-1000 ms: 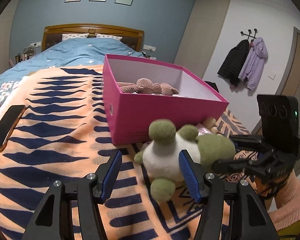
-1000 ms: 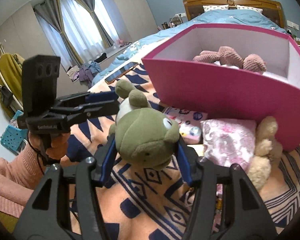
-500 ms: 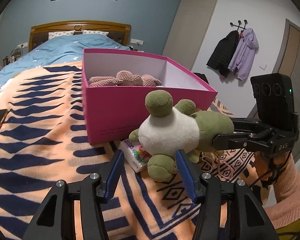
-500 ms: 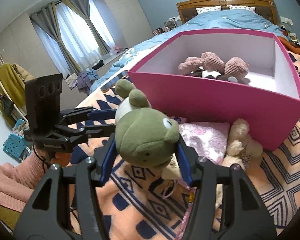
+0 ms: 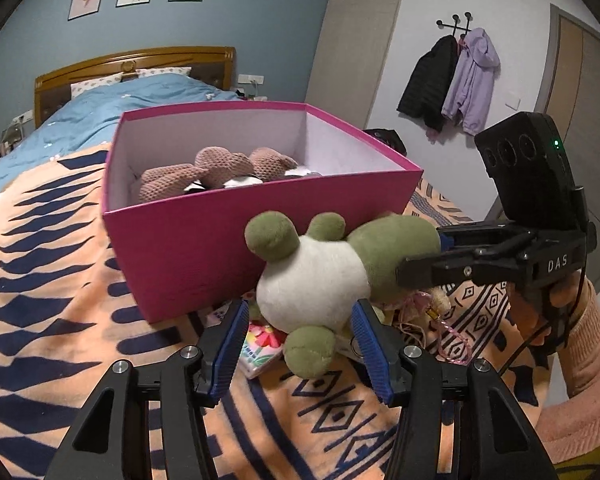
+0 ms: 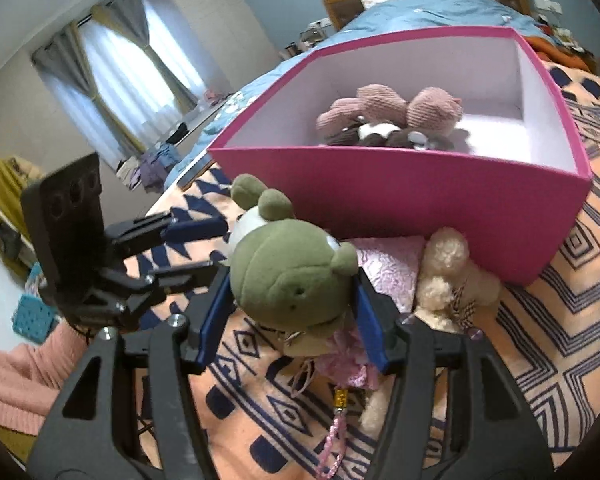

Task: Organize objects

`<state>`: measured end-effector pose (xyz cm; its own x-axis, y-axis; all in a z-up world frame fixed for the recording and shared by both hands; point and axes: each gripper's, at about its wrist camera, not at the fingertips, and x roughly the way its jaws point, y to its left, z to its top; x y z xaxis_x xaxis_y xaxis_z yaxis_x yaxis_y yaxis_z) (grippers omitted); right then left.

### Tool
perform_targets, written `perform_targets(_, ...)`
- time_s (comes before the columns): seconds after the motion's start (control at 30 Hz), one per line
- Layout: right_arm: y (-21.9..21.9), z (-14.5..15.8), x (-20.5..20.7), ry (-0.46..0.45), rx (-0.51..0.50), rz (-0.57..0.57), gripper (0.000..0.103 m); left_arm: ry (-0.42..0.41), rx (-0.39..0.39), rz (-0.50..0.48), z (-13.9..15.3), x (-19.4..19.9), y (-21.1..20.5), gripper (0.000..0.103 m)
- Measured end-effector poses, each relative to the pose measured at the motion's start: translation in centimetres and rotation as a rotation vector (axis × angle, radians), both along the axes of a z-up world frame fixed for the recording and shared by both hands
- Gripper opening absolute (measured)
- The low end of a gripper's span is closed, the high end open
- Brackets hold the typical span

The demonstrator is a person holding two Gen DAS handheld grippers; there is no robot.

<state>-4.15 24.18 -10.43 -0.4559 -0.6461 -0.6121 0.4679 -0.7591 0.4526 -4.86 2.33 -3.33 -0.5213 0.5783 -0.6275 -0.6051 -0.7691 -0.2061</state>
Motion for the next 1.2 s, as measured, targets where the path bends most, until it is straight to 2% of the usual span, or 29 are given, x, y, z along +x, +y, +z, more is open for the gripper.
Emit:
perform_targets(0.3,0.0,0.6,1.3,0.080,0.048,-0.065,0.061,-0.045,0.030,-0.022,-0.6,-0.8,0.7,0.041)
perform_targets(0.47,0.5,0.6,1.2,0.085,0.014,-0.071,0.058,-0.048,0.052,-0.026,-0.3,-0.7,0.9,0.039)
perform_targets(0.73,1.3,3.0,2.3,0.119,-0.066,-0.032,0.057,0.010,0.081,-0.034,2.3,0.8,0.5,0.038)
perform_targets(0.93,0.6,5.7,2.7,0.177,-0.092,0.011,0.056,0.055,0.053,0.000,4.7,1.7,0.1,0.038)
perform_targets(1.2,-0.4,8.1,1.5,0.230,-0.110,0.041,0.054,0.136,0.063,-0.011,7.5,2.3,0.5,0.038)
